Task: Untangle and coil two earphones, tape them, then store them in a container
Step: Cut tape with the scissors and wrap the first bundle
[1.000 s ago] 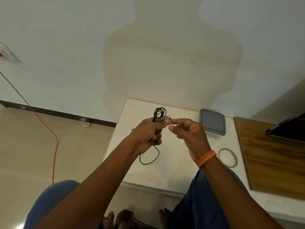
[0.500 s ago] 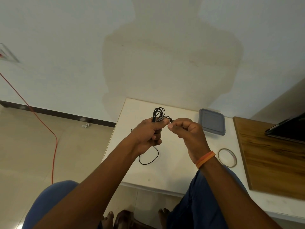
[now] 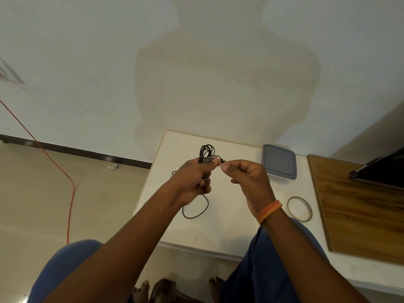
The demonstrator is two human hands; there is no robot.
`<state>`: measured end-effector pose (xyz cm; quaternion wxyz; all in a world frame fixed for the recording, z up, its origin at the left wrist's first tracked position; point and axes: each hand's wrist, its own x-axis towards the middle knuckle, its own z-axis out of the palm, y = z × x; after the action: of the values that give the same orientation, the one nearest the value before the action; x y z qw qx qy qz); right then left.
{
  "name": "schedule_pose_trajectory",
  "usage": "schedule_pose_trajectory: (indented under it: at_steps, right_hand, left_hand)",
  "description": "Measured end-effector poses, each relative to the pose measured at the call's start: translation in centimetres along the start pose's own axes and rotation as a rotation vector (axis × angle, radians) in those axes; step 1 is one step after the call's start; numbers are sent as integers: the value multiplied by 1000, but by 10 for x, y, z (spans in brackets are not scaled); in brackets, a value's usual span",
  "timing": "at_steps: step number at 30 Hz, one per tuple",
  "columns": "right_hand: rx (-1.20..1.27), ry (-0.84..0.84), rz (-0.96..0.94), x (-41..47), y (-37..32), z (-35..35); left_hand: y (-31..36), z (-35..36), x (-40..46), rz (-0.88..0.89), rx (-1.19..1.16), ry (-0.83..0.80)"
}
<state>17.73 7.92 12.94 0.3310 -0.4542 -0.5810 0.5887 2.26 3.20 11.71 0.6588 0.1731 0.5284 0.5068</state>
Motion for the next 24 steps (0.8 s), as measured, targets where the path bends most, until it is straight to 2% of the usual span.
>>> schedule_pose_trajectory:
  at_steps: [5,9,18,24]
  right_hand:
    - [-35,-67,56,0,2,-1]
    - [-38,-60,47,-1,3,0]
    - [44,11,31,2,4,-2]
    - [222,8,106,2,1,-7]
  left_hand:
    - [-2,1,2,1,-27,37]
    - [-2,0,3,-4,-27,57]
    - [0,4,-1,-10,81,-29]
    - [12,6,-8,-195,5,-92]
